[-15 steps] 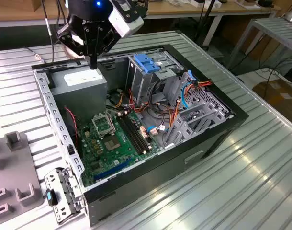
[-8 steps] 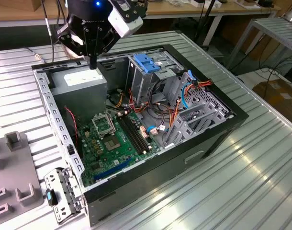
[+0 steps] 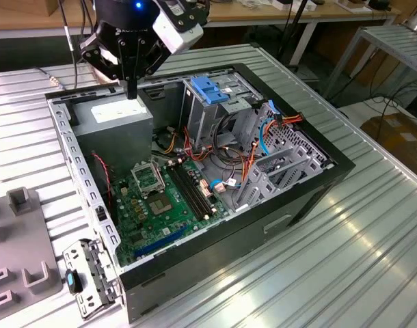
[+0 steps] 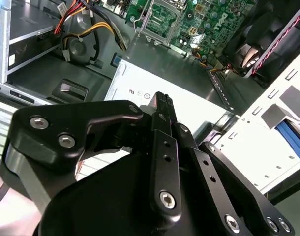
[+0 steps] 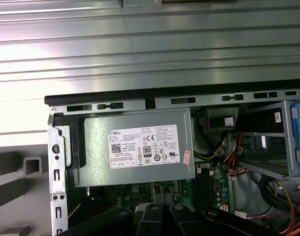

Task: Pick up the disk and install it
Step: 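Reach for the disk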

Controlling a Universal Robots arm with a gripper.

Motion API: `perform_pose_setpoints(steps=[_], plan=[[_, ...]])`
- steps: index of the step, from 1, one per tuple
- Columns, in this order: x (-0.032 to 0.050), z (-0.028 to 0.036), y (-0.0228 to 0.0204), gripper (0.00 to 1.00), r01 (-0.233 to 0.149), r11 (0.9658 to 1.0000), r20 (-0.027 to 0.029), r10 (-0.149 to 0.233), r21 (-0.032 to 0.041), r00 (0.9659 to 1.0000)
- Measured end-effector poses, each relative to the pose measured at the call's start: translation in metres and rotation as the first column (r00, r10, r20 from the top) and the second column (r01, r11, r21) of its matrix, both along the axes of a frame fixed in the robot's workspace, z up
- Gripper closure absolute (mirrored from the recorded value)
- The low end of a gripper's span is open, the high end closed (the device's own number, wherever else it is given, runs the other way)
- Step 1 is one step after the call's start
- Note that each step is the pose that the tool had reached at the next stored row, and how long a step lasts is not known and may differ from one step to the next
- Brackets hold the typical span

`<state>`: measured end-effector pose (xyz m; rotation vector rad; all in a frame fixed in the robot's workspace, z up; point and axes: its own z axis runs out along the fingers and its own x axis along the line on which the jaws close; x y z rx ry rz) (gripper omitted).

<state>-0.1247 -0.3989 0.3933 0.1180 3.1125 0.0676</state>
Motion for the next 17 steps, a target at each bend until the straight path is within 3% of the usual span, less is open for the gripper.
perform_pose_setpoints(steps=[17], plan=[[-0.0046, 0.0, 0.0, 0.89, 0.0, 1.0, 0.0001, 0.0, 0.0, 1.0]])
